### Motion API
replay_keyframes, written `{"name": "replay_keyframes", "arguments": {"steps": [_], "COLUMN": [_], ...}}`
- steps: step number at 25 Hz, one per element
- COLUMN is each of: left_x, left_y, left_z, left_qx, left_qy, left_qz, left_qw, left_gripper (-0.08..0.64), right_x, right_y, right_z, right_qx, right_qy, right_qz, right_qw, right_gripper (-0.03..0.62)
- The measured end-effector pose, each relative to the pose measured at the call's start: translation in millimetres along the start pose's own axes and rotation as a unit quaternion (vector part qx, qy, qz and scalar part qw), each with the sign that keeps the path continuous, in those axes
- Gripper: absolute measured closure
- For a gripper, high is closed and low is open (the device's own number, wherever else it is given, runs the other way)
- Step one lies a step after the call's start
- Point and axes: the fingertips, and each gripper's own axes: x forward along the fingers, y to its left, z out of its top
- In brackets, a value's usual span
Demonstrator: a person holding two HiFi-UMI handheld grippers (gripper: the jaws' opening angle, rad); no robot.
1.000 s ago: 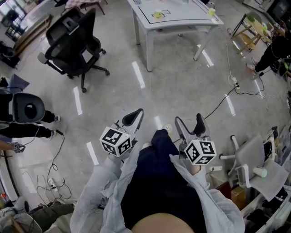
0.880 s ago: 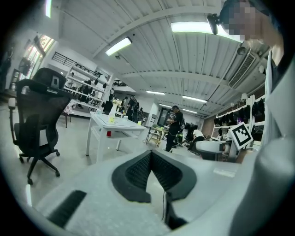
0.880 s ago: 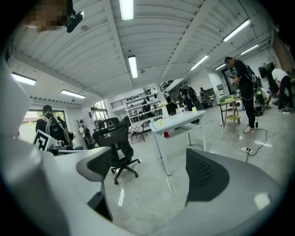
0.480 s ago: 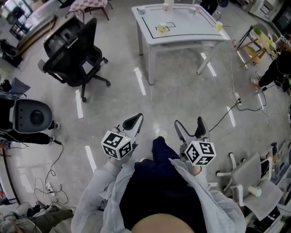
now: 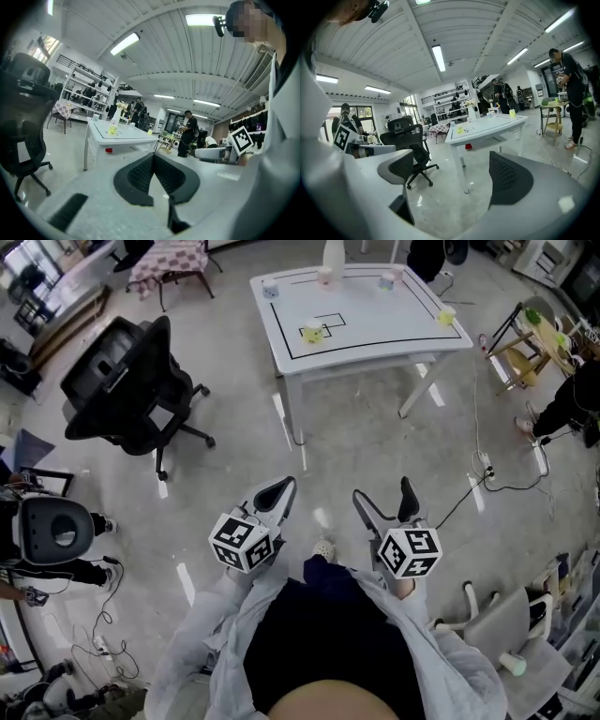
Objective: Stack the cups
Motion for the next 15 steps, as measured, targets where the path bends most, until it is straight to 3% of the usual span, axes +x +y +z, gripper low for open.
{"name": "replay_keyframes", "arguments": {"steps": [15], "left_x": [92], "left_y": [17], "left_z": [14], "left_qx": [-0.002], "left_qy": [0.021], "left_qz": [-0.003], "left_qw": [0.9998], "left_gripper": [0.563], "right_x": [35], "right_y": [-77], "right_z": [13], "right_qx": [0.026], "right_qy": [0.012], "right_qz": [-0.005], "right_qw": [1.0], "right_gripper": [0.095]}}
